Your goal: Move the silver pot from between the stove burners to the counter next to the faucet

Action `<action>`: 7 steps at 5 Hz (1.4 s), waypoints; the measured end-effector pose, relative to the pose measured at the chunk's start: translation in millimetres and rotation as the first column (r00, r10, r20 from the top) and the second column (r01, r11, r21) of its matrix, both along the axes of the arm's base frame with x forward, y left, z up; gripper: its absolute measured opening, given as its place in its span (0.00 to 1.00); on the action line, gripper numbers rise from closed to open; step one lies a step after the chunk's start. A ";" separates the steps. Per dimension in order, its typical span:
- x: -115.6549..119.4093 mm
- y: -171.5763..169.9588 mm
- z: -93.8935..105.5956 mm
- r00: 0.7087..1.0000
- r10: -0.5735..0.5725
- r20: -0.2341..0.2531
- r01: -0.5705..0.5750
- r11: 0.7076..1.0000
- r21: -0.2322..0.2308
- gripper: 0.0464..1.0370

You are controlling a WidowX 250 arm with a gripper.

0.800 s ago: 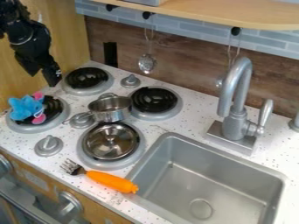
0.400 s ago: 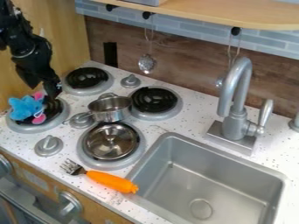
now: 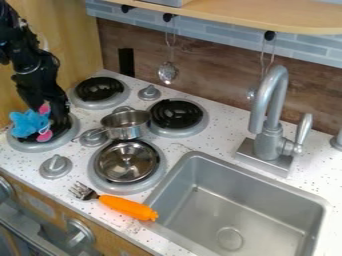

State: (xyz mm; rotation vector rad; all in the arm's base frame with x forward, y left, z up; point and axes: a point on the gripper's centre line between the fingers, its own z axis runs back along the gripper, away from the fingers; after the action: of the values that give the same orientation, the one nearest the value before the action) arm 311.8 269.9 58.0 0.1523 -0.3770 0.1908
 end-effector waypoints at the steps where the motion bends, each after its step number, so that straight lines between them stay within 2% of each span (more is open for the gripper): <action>1: 16.1 -6.2 -1.6 1.000 -0.013 0.004 0.013 1.000 -0.021 0.97; 2: 35.3 -17.8 -9.5 0.999 -0.044 -0.002 0.043 0.998 -0.039 0.97; 4: 59.9 -51.2 -8.9 0.993 -0.117 0.023 0.118 0.992 -0.050 0.97; 5: 75.4 -74.3 -8.6 0.984 -0.176 0.025 0.177 0.984 -0.030 0.97; 7: 84.6 -104.2 -6.8 0.968 -0.250 0.020 0.250 0.968 -0.010 0.97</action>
State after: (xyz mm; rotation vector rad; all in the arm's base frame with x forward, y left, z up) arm 396.4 165.7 51.2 0.0893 -0.4100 -0.0550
